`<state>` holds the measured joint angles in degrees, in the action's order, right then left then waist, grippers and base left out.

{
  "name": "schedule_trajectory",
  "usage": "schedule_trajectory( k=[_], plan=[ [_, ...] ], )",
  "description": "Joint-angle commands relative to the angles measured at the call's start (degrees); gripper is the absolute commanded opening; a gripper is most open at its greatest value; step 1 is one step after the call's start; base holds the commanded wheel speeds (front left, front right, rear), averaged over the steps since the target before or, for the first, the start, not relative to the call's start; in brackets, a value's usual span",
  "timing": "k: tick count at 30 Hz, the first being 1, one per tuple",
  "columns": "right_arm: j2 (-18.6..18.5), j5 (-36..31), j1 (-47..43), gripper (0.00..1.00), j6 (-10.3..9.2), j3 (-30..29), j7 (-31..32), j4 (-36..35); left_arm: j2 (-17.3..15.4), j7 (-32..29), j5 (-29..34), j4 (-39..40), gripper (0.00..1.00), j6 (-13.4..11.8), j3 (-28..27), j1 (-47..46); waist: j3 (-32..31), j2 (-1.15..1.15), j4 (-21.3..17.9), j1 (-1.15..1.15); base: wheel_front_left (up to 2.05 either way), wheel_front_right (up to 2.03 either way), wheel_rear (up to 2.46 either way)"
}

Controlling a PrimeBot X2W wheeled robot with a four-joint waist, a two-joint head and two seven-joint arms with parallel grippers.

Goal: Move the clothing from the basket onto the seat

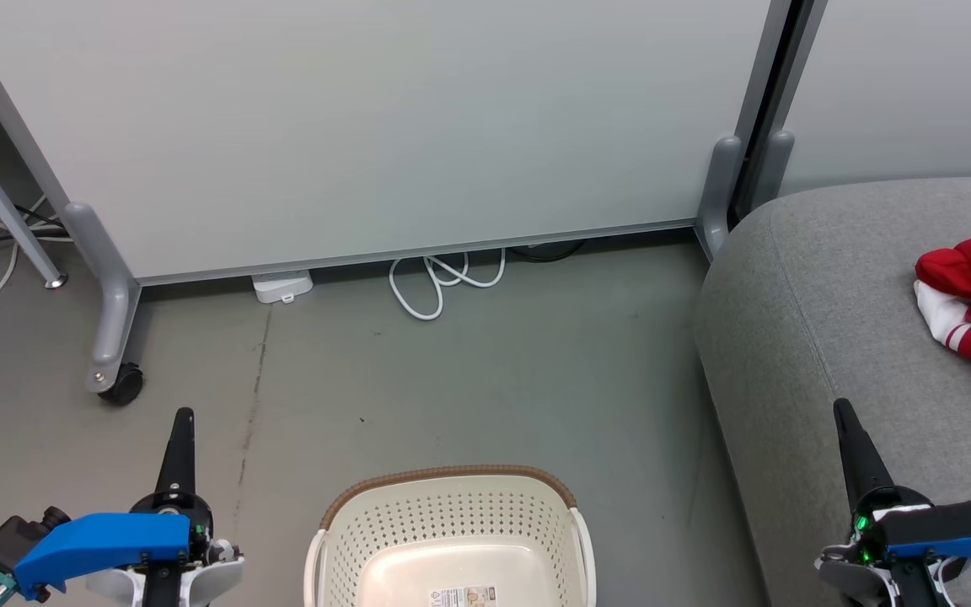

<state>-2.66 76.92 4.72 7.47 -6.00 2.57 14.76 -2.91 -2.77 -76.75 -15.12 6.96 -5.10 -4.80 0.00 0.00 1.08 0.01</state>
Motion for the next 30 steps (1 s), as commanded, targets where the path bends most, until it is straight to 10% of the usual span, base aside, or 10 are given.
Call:
schedule_trajectory(
  k=[1, 30],
  plan=[
    [-0.3, 1.2, 1.3, 0.00, 0.03, -0.2, 0.5, -0.5, 0.0, -0.3, -1.2, 0.5, 0.00, 0.4, -0.4, -1.0, 0.0, 0.00, 0.0, 0.00, 0.00, 0.00, 0.00],
    [-0.3, 14.0, 1.8, 0.00, 0.04, -0.6, 3.7, -0.8, 0.0, -3.6, -14.0, 1.1, 0.00, 0.8, -1.4, -1.7, 0.2, 0.00, -0.9, -0.01, 0.00, 0.00, 0.00]
  ],
)
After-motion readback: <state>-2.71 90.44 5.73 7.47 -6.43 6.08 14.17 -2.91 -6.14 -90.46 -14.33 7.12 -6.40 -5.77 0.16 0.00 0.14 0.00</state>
